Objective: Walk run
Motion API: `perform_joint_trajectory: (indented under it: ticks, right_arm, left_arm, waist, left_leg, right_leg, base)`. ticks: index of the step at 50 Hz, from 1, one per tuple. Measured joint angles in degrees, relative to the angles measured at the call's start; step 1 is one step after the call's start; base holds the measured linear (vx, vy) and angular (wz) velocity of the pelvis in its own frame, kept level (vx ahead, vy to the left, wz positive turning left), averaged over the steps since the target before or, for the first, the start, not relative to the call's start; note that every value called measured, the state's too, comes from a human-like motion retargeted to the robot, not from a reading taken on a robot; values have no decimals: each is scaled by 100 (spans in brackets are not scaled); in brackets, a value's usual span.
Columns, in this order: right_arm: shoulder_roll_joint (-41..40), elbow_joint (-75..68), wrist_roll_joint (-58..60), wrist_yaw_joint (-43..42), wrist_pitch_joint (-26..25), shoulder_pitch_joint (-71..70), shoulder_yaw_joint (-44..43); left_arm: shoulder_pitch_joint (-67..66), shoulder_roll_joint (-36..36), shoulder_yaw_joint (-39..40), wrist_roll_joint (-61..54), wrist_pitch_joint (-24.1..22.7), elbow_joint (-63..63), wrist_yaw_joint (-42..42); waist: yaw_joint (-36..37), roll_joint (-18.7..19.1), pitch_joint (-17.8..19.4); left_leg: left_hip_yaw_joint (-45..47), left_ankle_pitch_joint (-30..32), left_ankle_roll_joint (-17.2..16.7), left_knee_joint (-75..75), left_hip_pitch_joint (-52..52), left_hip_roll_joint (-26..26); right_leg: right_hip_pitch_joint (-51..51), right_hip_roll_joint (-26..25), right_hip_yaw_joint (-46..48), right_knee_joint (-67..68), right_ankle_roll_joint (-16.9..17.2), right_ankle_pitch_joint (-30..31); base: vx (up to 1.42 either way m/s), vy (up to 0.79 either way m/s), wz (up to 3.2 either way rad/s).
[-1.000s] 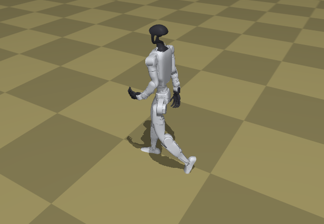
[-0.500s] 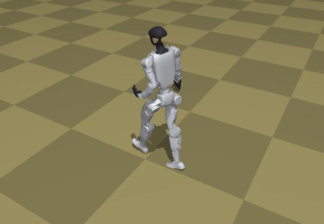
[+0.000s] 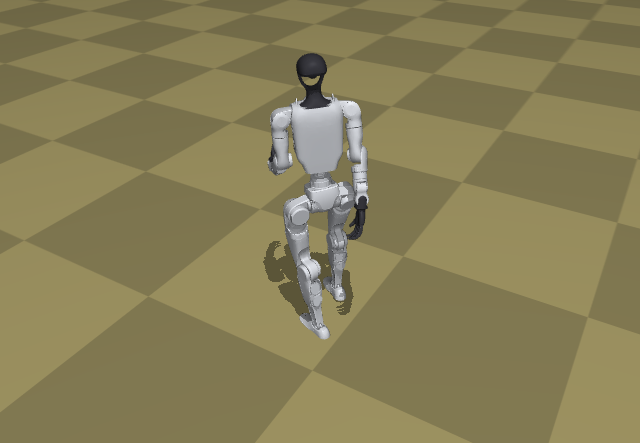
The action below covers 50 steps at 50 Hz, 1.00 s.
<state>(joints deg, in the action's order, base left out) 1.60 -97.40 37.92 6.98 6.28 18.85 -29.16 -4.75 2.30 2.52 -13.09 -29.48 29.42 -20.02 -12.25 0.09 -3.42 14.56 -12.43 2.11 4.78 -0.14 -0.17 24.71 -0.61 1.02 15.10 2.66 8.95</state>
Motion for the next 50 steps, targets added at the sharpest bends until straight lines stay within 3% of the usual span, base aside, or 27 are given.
perform_joint_trajectory:
  ticks: [2, 5, 8, 10, 12, 15, 17, 19, 24, 26, 31, 35, 37, 40, 42, 43, 45, 47, 50]
  right_arm:
    - [-67, 0, -207, 85, -27, 51, -55]
    - [-129, 0, -456, 279, 10, 12, -121]
    - [-153, 0, -513, 361, 102, -79, -175]
    - [-123, 0, -510, 308, 128, -202, -207]
    - [-59, 14, -482, 168, 138, -363, -194]
    - [115, 123, -442, -67, 103, -730, -185]
    - [261, 262, -433, -175, 87, -1057, -159]
    - [382, 464, -450, -260, 92, -1390, -122]
    - [665, 1001, -398, -648, -4, -2293, -106]
    - [762, 1211, -401, -804, -9, -2611, -89]
    - [871, 1736, -602, -888, 178, -3195, -53]
    - [792, 2156, -803, -844, 347, -3415, 60]
    - [777, 2225, -886, -882, 476, -3371, 186]
    - [785, 2120, -771, -870, 504, -3204, 224]
    - [805, 1918, -580, -786, 388, -2984, 207]
    - [809, 1788, -453, -739, 321, -2858, 178]
    - [772, 1483, -169, -711, 154, -2581, 93]
    - [640, 1167, 3, -788, -66, -2274, -41]
    - [417, 566, -193, -915, -176, -1792, -177]
  left_arm:
    - [106, 20, -45, -15, 16, -36, -4]
    - [221, -18, -62, -17, 31, -37, -5]
    - [153, -149, -114, -4, 34, 22, -62]
    - [47, -274, -154, 4, 29, 120, -101]
    - [-133, -396, -160, 22, 35, 230, -118]
    - [-448, -616, -165, 67, 40, 375, -87]
    - [-629, -678, -200, 65, 33, 388, -20]
    - [-733, -669, -183, 90, 36, 400, -75]
    - [-910, -642, 9, 242, 40, 403, -328]
    - [-1015, -640, 51, 265, 30, 348, -312]
    - [-1169, -647, 228, 356, 35, 207, -353]
    - [-1179, -696, 326, 340, 20, 157, -237]
    - [-1237, -676, 300, 284, 12, 146, -164]
    - [-1268, -638, 289, 292, 9, 164, -198]
    - [-1253, -625, 321, 374, 57, 200, -285]
    - [-1241, -622, 346, 430, 66, 213, -312]
    - [-1211, -646, 405, 518, 51, 222, -306]
    - [-1103, -686, 440, 482, 90, 233, -263]
    - [-833, -606, 324, 267, 218, 279, -185]
  waist:
    - [-64, -10, 56]
    - [-35, 65, 16]
    - [-78, 178, -61]
    - [-230, 229, -134]
    - [-354, 325, -211]
    - [-343, 308, -268]
    - [-248, 75, -255]
    - [-98, -139, -264]
    - [190, -386, -200]
    - [405, -481, -180]
    - [826, -499, -32]
    - [984, -456, 247]
    - [943, -494, 220]
    - [907, -541, 115]
    - [1058, -595, -36]
    - [1180, -585, -114]
    - [1389, -636, -236]
    - [1332, -706, -277]
    - [1111, -429, -193]
  left_leg:
    - [53, -83, -114, -91, 312, -47]
    - [310, -142, -356, -175, 629, 19]
    - [207, 0, -568, -20, 804, 90]
    - [54, 361, -764, 167, 891, 137]
    - [3, 1179, -1047, 466, 908, 357]
    - [-78, 2880, -1405, 1435, 700, 520]
    - [108, 3661, -1400, 2562, 334, 510]
    - [437, 4044, -1116, 3542, -39, 642]
    - [-95, 2868, -869, 4585, -1317, 328]
    - [-155, 2375, -559, 4407, -1796, 160]
    - [467, 1642, 381, 2758, -2424, 450]
    - [406, 1193, 623, 1028, -2654, 197]
    - [120, 822, 795, 244, -2777, -172]
    - [766, 514, 717, -446, -2648, -276]
    - [1286, 773, 1171, -245, -2491, -226]
    - [1601, 962, 1133, -177, -2418, -128]
    - [794, 1282, 1289, -135, -2395, -306]
    - [139, 956, 1289, 232, -2427, -419]
    - [168, 647, 1289, 481, -2044, -168]
  right_leg:
    - [100, 320, 474, -824, -99, -83]
    - [202, 155, 106, -1935, -223, -14]
    - [148, 121, 264, -1724, -569, 132]
    - [114, 398, 1262, -1413, -379, 417]
    - [-14, 162, 623, -1288, -598, 391]
    - [-279, 98, 258, -1071, -817, -13]
    - [-596, 279, 540, -1067, -873, -192]
    - [-884, 284, 535, -1106, -962, -368]
    - [-1485, 154, 313, -1309, -1001, -570]
    - [-1702, 88, 175, -1382, -1019, -626]
    - [-2227, -243, -21, -1416, -1171, -902]
    - [-2699, -521, -66, -1378, -1314, -1145]
    - [-2827, -567, -65, -1318, -1371, -1227]
    - [-3010, -579, 124, -1186, -1362, -1219]
    - [-3126, -531, 156, -1031, -1195, -994]
    - [-3187, -534, 161, -920, -1056, -797]
    - [-3278, -431, 244, -614, -650, -54]
    - [-3188, -414, 128, -36, 16, 1079]
    - [-2506, -1134, -299, 1703, 834, 2105]
  base:
    - [74, -18, -8]
    - [71, -21, -29]
    - [81, -31, 13]
    - [90, -42, 77]
    - [88, -45, 46]
    - [85, -41, -5]
    - [87, -45, -47]
    - [66, -39, -59]
    - [64, -31, -64]
    - [71, -24, -114]
    - [66, -22, -82]
    - [66, -24, -53]
    - [76, -18, 4]
    - [98, -11, 8]
    - [106, -4, -52]
    - [110, -3, -83]
    - [102, -4, -76]
    - [110, 1, 19]
    - [87, -10, 115]
